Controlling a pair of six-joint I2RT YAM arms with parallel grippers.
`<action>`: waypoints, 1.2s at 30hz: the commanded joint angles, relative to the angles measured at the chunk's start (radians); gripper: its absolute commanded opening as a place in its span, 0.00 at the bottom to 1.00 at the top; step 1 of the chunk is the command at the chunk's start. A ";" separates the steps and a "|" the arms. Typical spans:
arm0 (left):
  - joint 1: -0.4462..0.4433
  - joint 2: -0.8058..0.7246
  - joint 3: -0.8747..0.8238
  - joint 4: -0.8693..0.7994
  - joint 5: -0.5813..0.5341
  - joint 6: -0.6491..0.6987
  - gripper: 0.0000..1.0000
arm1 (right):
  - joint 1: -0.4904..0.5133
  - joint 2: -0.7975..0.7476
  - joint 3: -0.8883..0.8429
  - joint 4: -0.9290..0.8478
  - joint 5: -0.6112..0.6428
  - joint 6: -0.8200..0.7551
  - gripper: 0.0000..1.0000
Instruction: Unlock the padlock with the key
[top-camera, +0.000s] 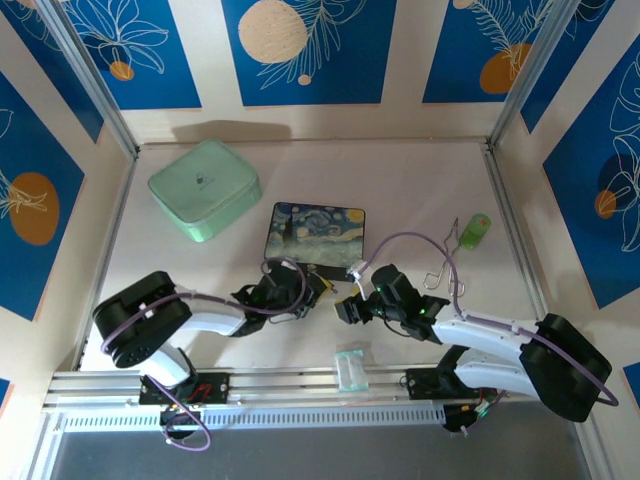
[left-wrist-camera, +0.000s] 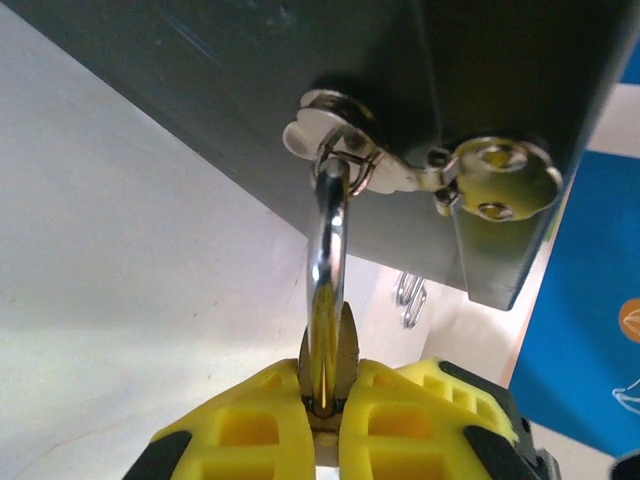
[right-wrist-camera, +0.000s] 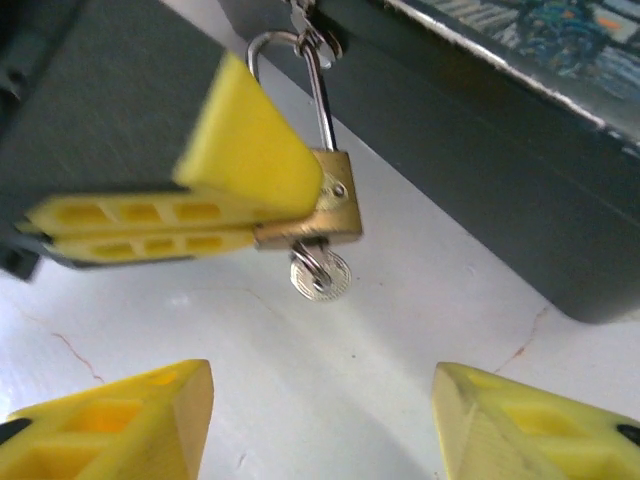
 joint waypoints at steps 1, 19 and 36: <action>0.030 -0.078 0.001 -0.182 0.101 0.079 0.00 | 0.011 0.011 -0.002 0.094 0.020 -0.199 0.60; 0.045 -0.258 0.005 -0.400 0.095 0.134 0.00 | 0.251 0.242 0.012 0.405 0.266 -0.411 0.53; 0.045 -0.247 -0.012 -0.343 0.113 0.103 0.00 | 0.304 0.372 0.056 0.518 0.382 -0.362 0.28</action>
